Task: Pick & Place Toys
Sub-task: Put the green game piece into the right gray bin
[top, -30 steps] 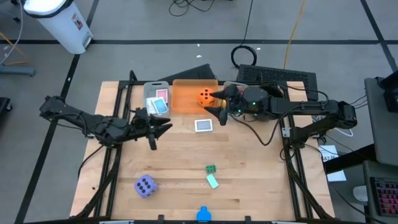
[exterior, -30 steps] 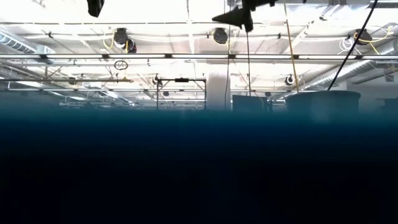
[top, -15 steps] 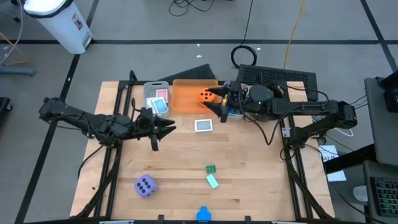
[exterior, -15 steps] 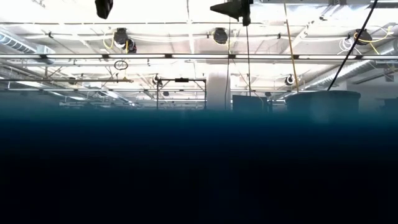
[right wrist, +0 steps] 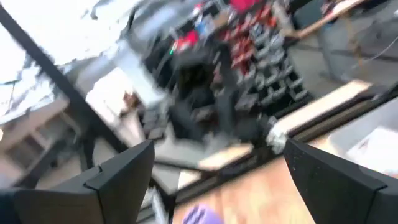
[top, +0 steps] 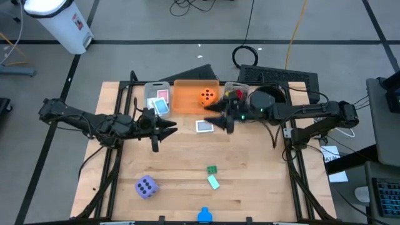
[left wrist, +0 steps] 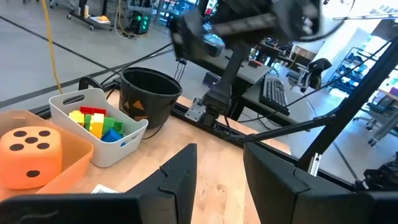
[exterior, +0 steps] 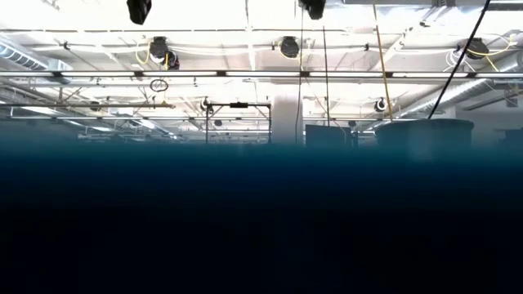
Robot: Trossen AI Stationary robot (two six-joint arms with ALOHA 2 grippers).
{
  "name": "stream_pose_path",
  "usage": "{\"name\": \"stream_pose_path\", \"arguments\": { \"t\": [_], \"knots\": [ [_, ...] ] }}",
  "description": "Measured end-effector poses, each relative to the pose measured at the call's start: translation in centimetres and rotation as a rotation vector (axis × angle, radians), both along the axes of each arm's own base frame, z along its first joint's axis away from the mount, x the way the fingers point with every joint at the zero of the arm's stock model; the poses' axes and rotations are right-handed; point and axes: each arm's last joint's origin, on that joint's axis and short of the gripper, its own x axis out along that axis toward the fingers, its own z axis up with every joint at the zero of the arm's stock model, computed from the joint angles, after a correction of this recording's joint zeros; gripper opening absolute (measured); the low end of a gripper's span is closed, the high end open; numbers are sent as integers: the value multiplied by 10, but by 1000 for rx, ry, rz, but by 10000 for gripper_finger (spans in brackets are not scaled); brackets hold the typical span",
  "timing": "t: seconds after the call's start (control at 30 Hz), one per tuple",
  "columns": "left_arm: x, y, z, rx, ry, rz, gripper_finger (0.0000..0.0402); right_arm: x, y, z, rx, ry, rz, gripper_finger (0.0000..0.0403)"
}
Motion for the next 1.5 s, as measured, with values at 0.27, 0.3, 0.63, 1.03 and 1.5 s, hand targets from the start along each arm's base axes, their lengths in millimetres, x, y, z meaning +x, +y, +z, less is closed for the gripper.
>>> {"name": "stream_pose_path", "arguments": {
  "t": [0.27, 0.3, 0.63, 1.03, 1.5],
  "knots": [
    [0, 0, 0, 16, -1, -2, 136, 4, 53, -41, -159, 332, 6, 348],
    [0, 0, 0, 14, -2, -2, 136, 6, 57, -49, -176, 382, 4, 348],
    [0, -2, 0, -3, -2, -63, 136, 34, 100, -129, -470, 671, 191, 348],
    [0, -4, 0, -29, 4, -130, 136, 42, 121, -184, -634, 832, 307, 348],
    [0, -4, 0, -28, 6, -132, 136, 35, 126, -198, -686, 925, 385, 348]
  ]
}}
